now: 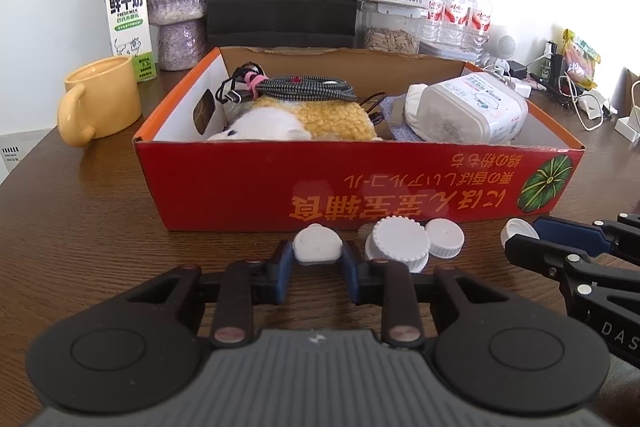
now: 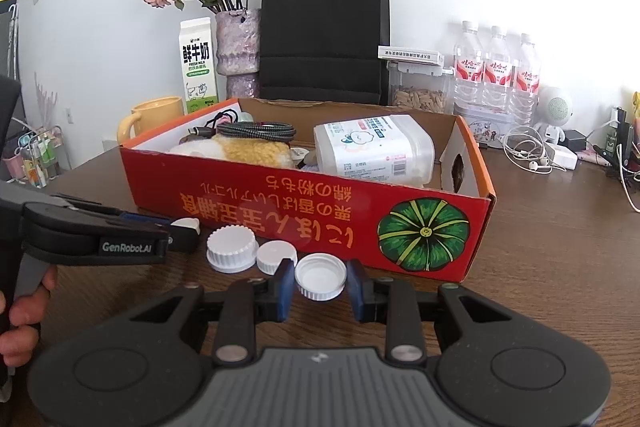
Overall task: Organize objects
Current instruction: 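Grasp the white oval cap with the left gripper while the right holds its cap, then carry both caps over the box and lower them with both grippers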
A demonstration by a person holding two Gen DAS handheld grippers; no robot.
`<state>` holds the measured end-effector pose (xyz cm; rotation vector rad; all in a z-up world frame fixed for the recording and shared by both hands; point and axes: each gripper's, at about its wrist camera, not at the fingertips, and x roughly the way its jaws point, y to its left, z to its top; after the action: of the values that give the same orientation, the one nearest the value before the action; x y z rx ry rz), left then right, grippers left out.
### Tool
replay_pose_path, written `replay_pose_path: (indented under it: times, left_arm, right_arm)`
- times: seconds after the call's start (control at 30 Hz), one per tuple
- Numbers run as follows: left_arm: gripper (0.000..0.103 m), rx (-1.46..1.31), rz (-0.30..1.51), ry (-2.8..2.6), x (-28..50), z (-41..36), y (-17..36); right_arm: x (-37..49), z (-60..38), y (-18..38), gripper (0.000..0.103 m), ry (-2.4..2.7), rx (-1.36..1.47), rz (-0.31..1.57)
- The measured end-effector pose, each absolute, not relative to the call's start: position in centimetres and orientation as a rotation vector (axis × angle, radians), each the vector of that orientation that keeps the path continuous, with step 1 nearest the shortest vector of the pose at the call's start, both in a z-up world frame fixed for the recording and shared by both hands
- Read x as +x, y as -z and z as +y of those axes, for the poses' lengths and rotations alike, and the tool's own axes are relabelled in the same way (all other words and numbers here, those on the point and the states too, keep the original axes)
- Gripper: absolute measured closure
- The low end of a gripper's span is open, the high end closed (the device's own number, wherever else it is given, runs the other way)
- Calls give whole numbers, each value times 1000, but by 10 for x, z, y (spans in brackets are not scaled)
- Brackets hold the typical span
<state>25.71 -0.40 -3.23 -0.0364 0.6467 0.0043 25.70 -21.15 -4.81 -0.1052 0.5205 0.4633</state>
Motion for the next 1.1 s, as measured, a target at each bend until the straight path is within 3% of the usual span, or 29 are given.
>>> replay_pose_path:
  times: [0.53,1.1]
  left_arm:
    - [75,-26,506,17,242,-9,-14]
    - [75,-37,432,11,298,-11,-39]
  right_arm:
    - [257,-198,19,76,-472,-145,424]
    - [313,-169,-20,76,-458,-173,304]
